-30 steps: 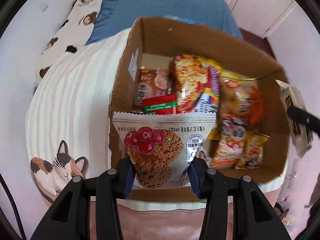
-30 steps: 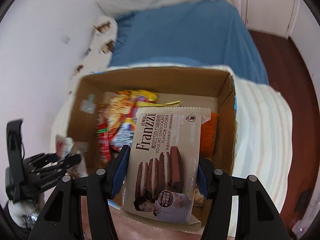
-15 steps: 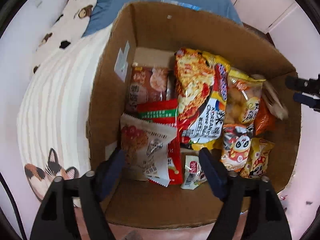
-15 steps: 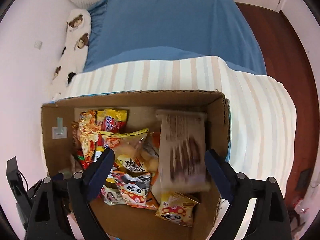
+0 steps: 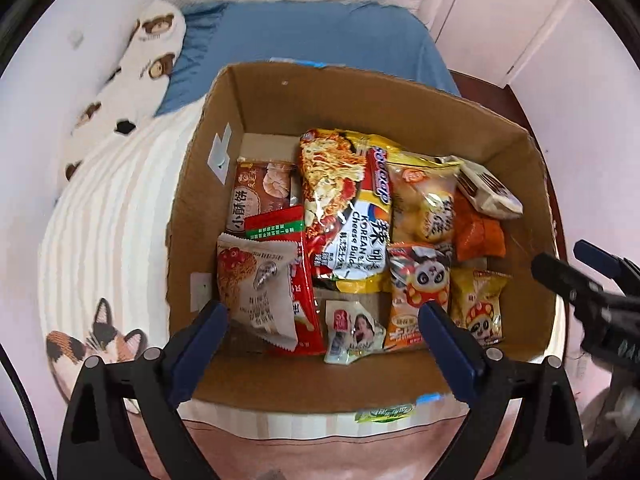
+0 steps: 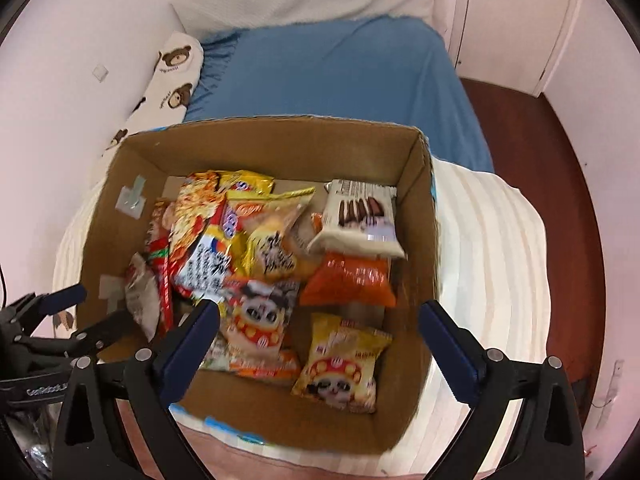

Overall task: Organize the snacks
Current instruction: 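Pull both tools back from the box toward the last two snacks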

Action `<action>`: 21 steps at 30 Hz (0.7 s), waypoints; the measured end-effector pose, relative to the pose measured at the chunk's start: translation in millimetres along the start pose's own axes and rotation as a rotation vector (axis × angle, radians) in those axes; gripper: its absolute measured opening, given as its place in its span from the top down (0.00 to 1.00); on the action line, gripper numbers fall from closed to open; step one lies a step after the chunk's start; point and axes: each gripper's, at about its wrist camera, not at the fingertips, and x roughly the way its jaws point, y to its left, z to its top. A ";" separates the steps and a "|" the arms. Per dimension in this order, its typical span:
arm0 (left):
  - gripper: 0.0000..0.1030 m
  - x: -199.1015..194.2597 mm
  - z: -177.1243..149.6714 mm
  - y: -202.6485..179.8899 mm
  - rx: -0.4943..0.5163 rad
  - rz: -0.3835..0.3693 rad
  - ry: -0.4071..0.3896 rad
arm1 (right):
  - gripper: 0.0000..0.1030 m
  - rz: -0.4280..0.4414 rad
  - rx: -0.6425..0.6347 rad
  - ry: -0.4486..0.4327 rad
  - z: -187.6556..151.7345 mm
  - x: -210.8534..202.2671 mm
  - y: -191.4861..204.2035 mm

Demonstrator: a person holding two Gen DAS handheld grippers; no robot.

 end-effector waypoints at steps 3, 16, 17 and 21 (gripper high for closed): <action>0.05 -17.4 -11.7 -4.0 0.004 0.026 -0.060 | 0.01 -0.004 0.008 -0.029 -18.6 -15.9 2.0; 0.05 -99.2 -67.9 -21.8 0.020 0.040 -0.286 | 0.01 -0.086 0.017 -0.225 -77.0 -108.1 9.9; 0.05 -104.4 -71.9 -22.8 0.021 0.042 -0.304 | 0.01 -0.086 0.019 -0.242 -81.8 -116.9 11.3; 0.05 -126.4 -87.1 -25.6 0.022 0.050 -0.378 | 0.01 -0.078 0.023 -0.277 -95.5 -137.3 17.6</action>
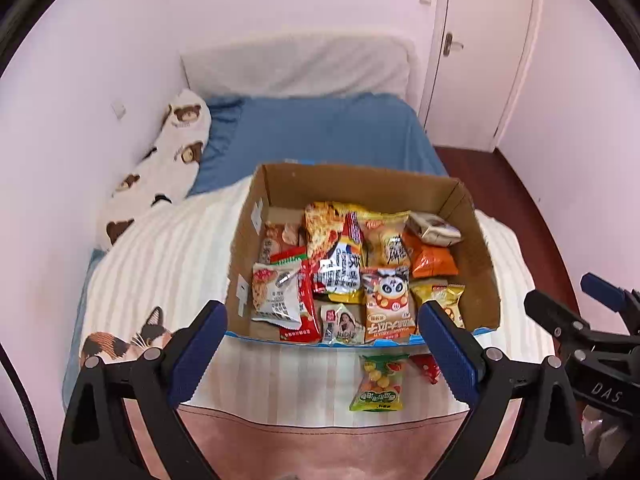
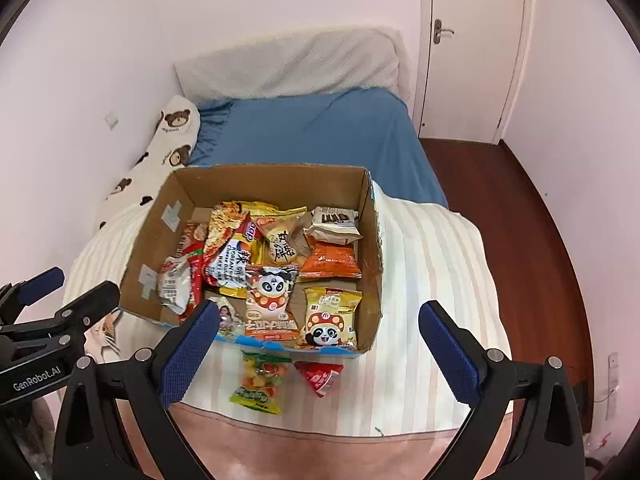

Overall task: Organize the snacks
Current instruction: 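Pull both tools back from the box toward the last two snacks, then grasp the watermelon candy bag with left tool while right tool grasps red triangular packet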

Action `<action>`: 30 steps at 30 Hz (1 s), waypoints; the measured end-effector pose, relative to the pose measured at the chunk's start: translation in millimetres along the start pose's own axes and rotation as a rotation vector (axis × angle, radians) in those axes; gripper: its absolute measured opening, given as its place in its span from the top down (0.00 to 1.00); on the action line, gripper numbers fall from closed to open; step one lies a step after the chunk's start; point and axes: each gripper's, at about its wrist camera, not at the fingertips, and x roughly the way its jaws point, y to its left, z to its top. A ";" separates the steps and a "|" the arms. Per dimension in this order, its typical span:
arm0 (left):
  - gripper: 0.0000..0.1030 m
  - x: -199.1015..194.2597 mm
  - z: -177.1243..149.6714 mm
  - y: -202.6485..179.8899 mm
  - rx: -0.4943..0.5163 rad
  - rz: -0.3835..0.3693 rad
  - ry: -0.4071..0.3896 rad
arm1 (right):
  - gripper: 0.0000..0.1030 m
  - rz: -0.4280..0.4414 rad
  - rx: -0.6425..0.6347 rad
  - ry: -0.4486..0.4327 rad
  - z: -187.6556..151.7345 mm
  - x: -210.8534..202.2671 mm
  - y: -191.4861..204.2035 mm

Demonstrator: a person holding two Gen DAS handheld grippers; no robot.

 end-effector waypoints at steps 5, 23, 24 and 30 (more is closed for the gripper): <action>0.05 -9.3 -4.7 1.3 -0.012 -0.017 -0.009 | 0.01 0.011 0.016 0.003 -10.1 -8.4 2.8; 0.05 133.7 -111.7 -38.5 0.028 0.009 0.348 | 0.01 0.032 0.114 0.367 -111.2 125.0 -48.9; 0.05 146.3 -116.8 -43.7 0.033 0.007 0.375 | 0.01 -0.002 0.113 0.392 -120.6 136.1 -55.8; 0.05 193.6 -131.3 -64.2 0.054 -0.008 0.471 | 0.01 -0.133 0.103 0.548 -179.5 197.8 -89.0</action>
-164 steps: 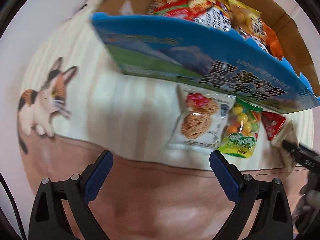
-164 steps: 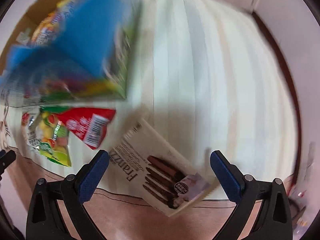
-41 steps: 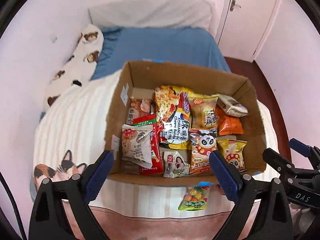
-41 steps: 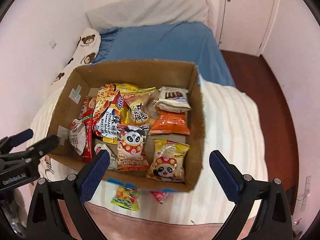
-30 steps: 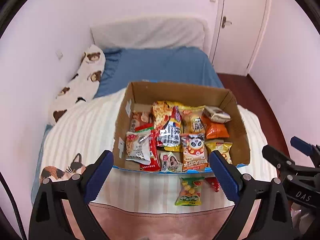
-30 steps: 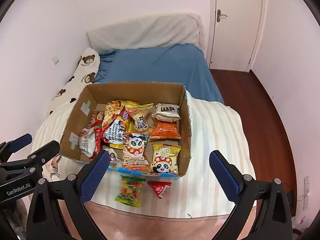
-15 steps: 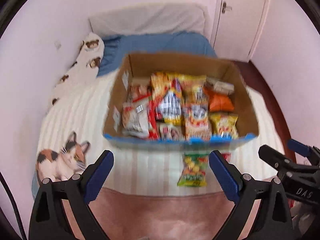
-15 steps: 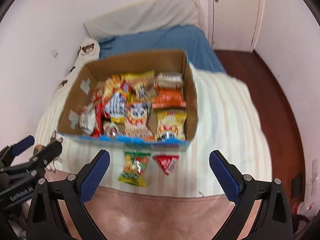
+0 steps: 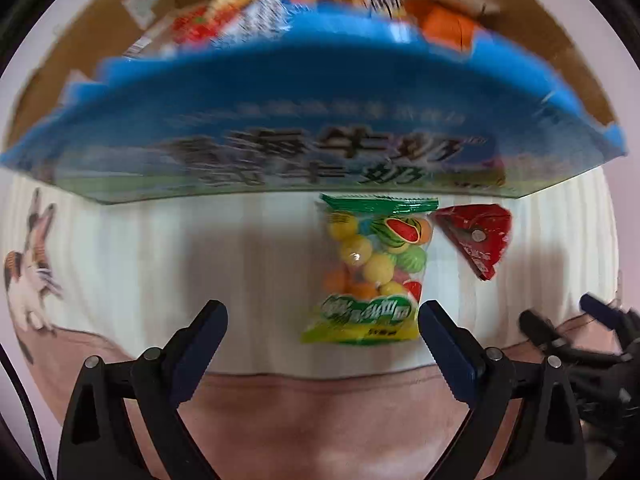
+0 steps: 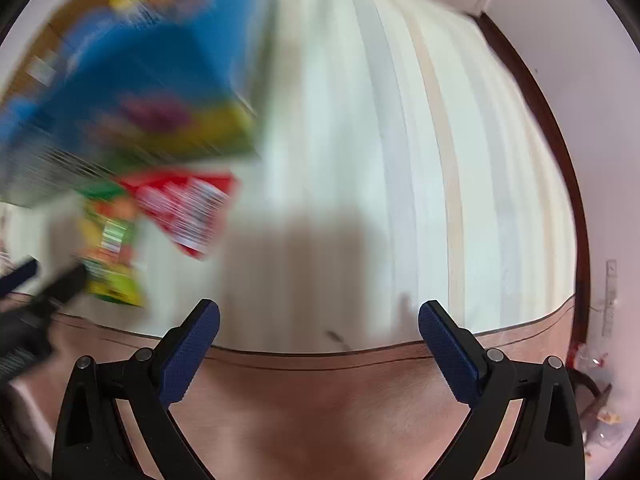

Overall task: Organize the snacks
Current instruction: 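Grasp the watermelon candy bag with left tool while right tool grasps red triangular packet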

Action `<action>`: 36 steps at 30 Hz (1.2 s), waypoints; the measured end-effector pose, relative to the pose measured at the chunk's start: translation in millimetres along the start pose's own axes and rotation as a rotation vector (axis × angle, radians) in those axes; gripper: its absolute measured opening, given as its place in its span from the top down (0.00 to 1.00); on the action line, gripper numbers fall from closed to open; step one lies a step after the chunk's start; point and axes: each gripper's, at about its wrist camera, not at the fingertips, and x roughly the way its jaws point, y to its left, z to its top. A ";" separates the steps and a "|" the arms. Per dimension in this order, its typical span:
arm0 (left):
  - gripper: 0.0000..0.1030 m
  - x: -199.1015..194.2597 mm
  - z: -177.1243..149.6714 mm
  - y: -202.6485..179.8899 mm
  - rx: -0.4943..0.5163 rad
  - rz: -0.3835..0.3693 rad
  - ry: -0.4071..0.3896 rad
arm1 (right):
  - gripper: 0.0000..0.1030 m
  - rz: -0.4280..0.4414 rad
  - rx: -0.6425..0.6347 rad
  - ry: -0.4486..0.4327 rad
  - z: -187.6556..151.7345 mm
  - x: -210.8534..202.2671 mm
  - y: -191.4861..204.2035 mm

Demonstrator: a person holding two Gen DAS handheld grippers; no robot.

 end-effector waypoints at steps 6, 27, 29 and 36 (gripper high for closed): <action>0.05 18.8 6.9 -11.1 0.012 -0.020 0.041 | 0.00 0.014 0.041 0.002 -0.9 27.0 -6.4; 0.57 -5.8 -0.7 13.1 -0.044 -0.145 0.036 | 0.11 0.417 0.086 -0.178 41.3 -15.9 12.2; 0.58 -7.7 -5.3 18.6 -0.057 -0.142 0.040 | 0.13 0.429 0.091 -0.171 47.7 -11.0 21.4; 0.59 -16.4 -29.3 33.9 -0.102 -0.133 0.050 | 0.47 0.413 0.036 -0.161 39.1 -7.2 47.1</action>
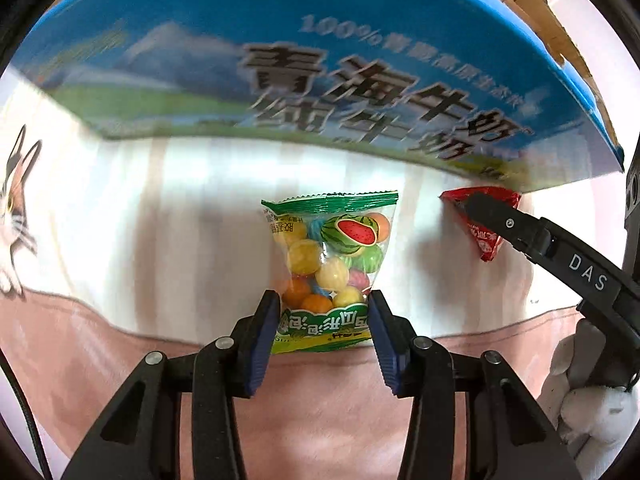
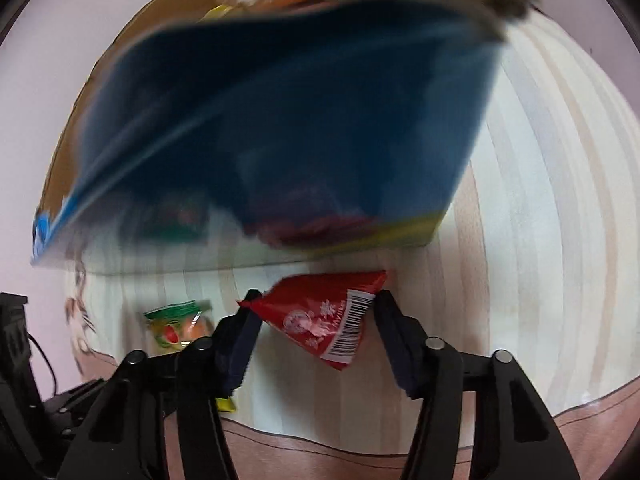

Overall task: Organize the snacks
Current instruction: 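Grasp the watermelon candy bag with left tool while right tool grasps red triangular packet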

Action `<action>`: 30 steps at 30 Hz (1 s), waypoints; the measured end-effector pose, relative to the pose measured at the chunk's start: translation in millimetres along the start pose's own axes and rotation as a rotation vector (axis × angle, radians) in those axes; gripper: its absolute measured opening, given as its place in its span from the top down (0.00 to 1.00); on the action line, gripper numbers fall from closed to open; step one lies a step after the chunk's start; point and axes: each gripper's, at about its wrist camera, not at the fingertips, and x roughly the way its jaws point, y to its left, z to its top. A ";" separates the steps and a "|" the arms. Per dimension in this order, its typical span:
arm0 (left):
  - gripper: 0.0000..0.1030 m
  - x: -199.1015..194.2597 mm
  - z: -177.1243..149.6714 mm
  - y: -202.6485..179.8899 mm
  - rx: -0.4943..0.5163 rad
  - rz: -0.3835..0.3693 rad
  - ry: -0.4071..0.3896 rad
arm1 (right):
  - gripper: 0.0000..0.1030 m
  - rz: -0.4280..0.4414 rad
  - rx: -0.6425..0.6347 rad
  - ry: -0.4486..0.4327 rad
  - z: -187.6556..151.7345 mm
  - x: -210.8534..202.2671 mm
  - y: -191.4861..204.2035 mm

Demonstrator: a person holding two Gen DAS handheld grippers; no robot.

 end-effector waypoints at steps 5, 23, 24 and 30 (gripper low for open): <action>0.60 -6.5 -30.6 12.9 -0.010 -0.002 0.017 | 0.52 0.012 -0.058 0.051 -29.3 -13.8 11.2; 0.58 3.0 -99.0 59.4 -0.032 -0.061 0.187 | 0.38 0.045 0.003 0.296 -139.7 -20.6 -16.4; 0.57 2.9 -97.0 59.1 -0.030 -0.071 0.193 | 0.38 0.046 0.018 0.297 -137.6 -21.1 -19.8; 0.41 23.1 -62.0 39.1 -0.003 -0.069 0.240 | 0.37 0.032 0.038 0.310 -136.9 -20.5 -25.1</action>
